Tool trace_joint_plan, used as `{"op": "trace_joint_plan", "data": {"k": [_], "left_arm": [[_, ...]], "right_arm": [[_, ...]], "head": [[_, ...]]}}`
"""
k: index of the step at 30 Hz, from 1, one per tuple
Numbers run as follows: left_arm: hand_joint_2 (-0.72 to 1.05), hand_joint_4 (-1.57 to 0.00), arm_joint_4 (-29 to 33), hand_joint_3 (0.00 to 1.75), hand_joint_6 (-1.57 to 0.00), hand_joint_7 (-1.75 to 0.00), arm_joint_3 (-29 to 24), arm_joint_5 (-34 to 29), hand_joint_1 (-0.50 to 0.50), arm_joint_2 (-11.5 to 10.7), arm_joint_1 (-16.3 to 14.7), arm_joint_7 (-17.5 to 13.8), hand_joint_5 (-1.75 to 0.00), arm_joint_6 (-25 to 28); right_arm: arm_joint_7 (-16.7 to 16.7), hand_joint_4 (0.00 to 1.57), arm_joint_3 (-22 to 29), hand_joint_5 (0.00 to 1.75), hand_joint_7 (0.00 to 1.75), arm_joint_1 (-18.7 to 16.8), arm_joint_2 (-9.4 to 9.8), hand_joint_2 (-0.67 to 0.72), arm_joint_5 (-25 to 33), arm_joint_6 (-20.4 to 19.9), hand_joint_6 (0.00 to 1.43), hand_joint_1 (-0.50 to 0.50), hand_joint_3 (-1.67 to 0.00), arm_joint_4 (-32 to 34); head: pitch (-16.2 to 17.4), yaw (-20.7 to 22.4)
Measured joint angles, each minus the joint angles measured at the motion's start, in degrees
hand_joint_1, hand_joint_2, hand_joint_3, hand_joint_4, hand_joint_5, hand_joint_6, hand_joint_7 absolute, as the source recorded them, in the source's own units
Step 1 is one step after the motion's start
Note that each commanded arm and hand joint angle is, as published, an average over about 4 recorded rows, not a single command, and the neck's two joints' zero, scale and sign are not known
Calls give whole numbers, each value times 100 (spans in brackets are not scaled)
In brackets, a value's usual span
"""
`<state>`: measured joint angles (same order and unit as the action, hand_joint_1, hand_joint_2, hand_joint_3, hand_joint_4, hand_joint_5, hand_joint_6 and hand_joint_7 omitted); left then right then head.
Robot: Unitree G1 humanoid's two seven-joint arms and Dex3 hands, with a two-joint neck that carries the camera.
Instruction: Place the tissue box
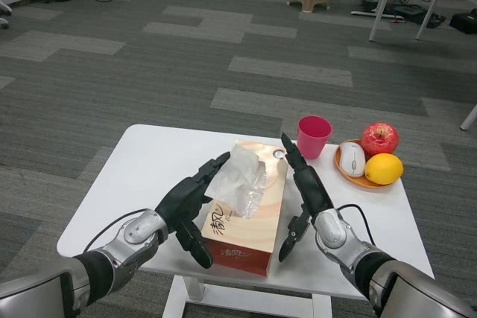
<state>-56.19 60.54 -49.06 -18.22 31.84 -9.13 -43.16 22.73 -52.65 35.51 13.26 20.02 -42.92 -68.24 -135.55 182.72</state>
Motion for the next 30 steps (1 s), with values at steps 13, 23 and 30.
{"op": "trace_joint_plan", "data": {"k": [13,23,30], "left_arm": [[-37,0,20,0,0,0,-4,17,50,-29,7,-128,0,65],[-37,0,24,0,0,0,-420,76,50,-20,-121,-229,0,97],[-37,0,23,0,0,0,-743,77,50,-20,-217,-287,0,107]], "right_arm": [[35,14,-67,0,0,51,0,52,0,39,0,-46,0,-36],[29,11,351,0,0,72,36,47,-9,39,0,-46,0,-25],[-56,9,675,0,0,-3,150,47,-10,38,0,-46,0,97]], "head": [[-14,35],[-16,40],[-33,64]]}}
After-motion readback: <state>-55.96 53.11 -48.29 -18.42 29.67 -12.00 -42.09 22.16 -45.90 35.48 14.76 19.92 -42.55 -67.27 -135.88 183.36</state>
